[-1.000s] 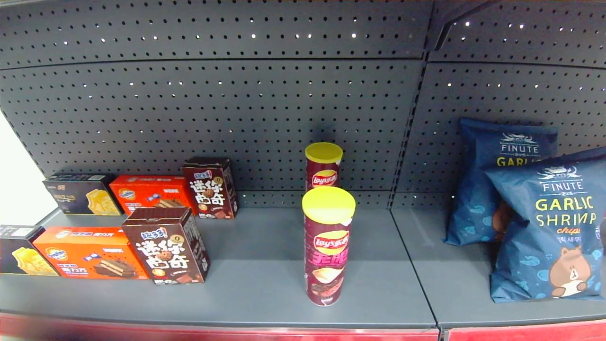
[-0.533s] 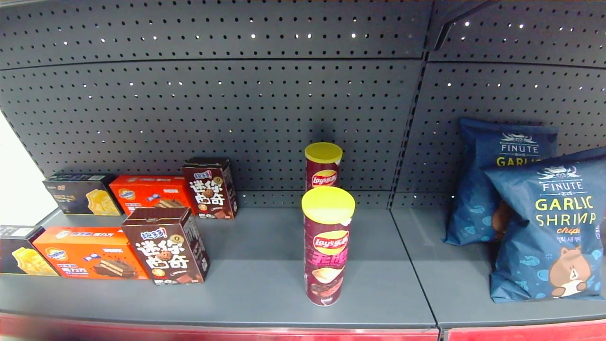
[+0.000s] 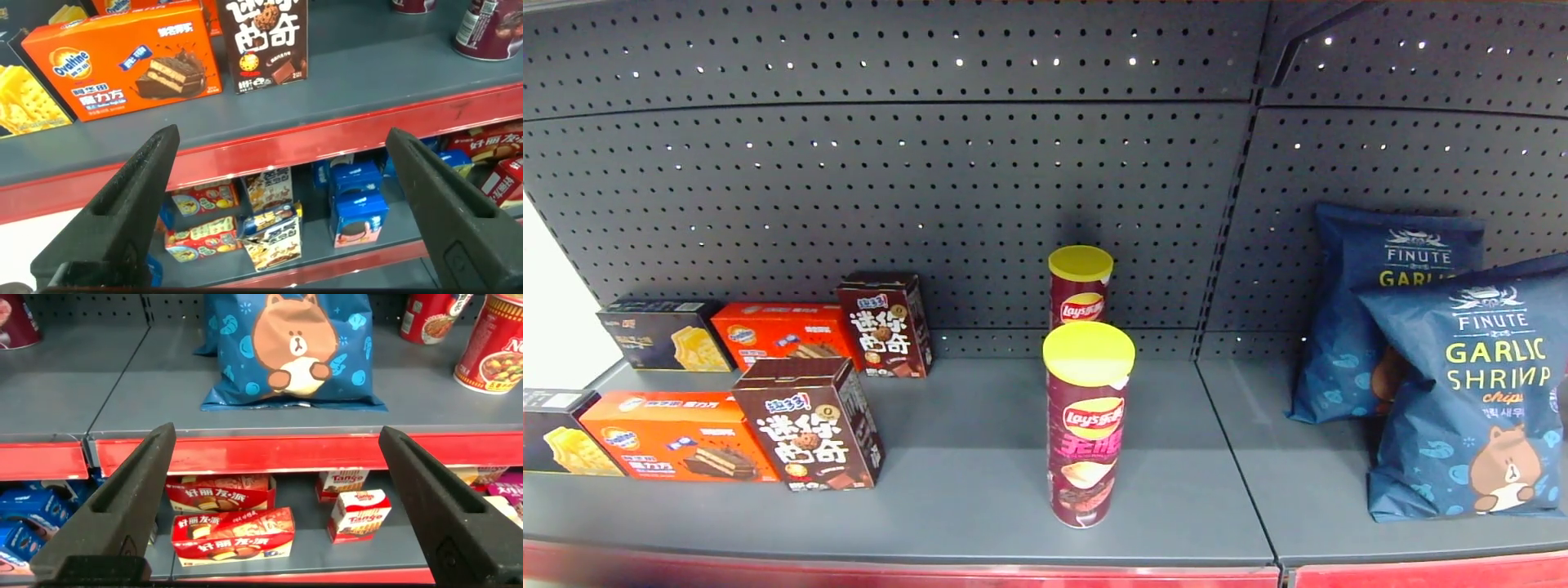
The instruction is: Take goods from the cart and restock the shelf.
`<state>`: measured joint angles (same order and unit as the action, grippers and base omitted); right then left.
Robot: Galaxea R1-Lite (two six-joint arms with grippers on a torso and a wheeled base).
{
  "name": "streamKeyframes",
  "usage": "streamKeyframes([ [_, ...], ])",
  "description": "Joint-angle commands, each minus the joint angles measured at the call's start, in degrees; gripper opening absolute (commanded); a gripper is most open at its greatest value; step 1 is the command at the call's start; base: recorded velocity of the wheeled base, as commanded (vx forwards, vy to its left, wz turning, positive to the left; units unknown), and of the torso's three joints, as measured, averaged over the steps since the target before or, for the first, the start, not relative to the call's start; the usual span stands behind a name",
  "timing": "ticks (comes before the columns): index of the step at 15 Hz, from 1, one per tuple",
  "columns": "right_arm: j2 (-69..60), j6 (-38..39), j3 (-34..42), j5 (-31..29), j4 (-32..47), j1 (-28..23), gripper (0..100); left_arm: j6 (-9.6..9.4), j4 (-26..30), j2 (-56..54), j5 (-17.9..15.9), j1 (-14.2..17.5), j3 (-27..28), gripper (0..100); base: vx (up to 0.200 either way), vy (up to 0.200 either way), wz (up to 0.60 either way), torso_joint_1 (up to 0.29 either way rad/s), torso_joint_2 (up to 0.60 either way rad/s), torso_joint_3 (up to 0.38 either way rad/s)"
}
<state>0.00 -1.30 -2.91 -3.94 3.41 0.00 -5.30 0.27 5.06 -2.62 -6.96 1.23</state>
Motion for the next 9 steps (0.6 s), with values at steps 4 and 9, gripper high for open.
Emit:
streamKeyframes([
  [4,0.1,0.3,0.0,0.1,0.0,0.0,100,-0.15,0.1,0.1,-0.3,0.0,0.1,100,0.0,0.0,0.0,0.0,0.0,0.0],
  [9,0.1,0.2,0.0,0.2,0.0,0.0,100,-0.32,0.1,0.1,-0.3,0.0,0.1,100,0.0,0.0,0.0,0.0,0.0,0.0],
])
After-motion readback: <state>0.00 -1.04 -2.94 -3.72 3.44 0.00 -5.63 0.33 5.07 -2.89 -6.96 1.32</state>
